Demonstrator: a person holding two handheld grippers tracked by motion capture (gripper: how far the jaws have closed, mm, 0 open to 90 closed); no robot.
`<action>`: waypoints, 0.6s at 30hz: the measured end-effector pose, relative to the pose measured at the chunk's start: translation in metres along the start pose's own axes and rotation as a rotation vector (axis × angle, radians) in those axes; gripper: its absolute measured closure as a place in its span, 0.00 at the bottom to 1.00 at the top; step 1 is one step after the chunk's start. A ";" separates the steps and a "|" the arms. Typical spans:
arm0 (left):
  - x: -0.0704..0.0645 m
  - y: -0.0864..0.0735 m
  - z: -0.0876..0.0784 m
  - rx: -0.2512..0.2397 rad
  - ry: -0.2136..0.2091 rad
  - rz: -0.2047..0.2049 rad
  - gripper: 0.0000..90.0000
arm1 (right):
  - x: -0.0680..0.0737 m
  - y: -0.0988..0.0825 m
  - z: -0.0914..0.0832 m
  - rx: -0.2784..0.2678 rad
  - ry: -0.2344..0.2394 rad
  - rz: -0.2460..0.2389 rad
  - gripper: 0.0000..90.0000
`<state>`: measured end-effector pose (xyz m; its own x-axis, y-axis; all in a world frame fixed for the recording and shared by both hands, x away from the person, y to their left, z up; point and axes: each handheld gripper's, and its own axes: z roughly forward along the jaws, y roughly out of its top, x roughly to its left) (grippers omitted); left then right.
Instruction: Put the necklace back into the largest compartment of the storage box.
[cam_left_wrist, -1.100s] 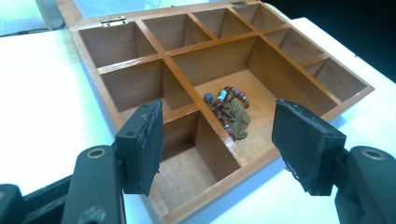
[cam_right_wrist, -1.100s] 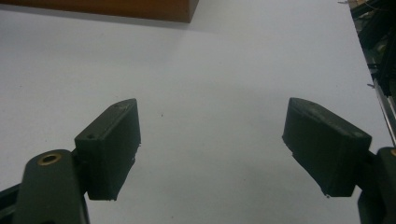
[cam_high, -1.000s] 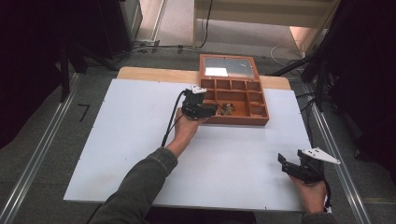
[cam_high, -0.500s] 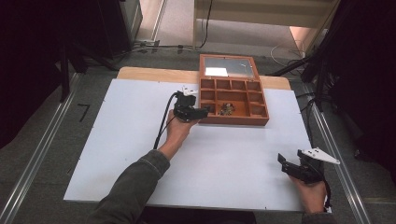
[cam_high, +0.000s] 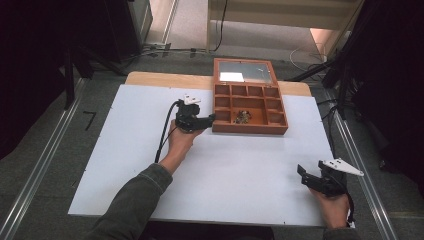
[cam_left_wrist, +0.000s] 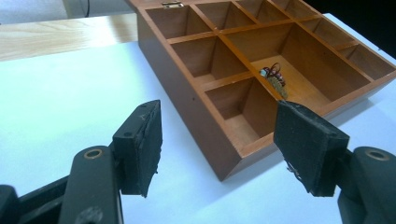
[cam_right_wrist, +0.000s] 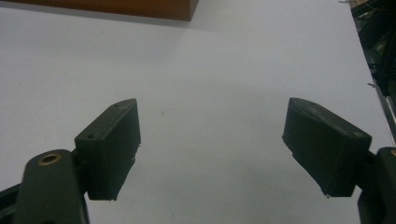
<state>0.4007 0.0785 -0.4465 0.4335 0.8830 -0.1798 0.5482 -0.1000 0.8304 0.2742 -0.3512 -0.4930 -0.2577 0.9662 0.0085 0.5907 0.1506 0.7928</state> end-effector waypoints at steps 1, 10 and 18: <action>0.001 -0.001 -0.001 0.001 -0.001 -0.001 0.35 | 0.000 0.000 0.000 0.000 0.000 -0.001 0.19; 0.009 -0.007 -0.014 -0.008 -0.004 -0.009 0.34 | 0.000 0.000 0.001 0.003 -0.002 0.001 0.19; 0.016 -0.014 -0.026 -0.020 0.004 -0.011 0.33 | 0.000 0.000 0.001 0.002 -0.004 -0.003 0.19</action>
<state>0.3815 0.1058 -0.4479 0.4249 0.8858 -0.1867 0.5387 -0.0816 0.8386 0.2745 -0.3509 -0.4935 -0.2564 0.9666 0.0034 0.5915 0.1541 0.7914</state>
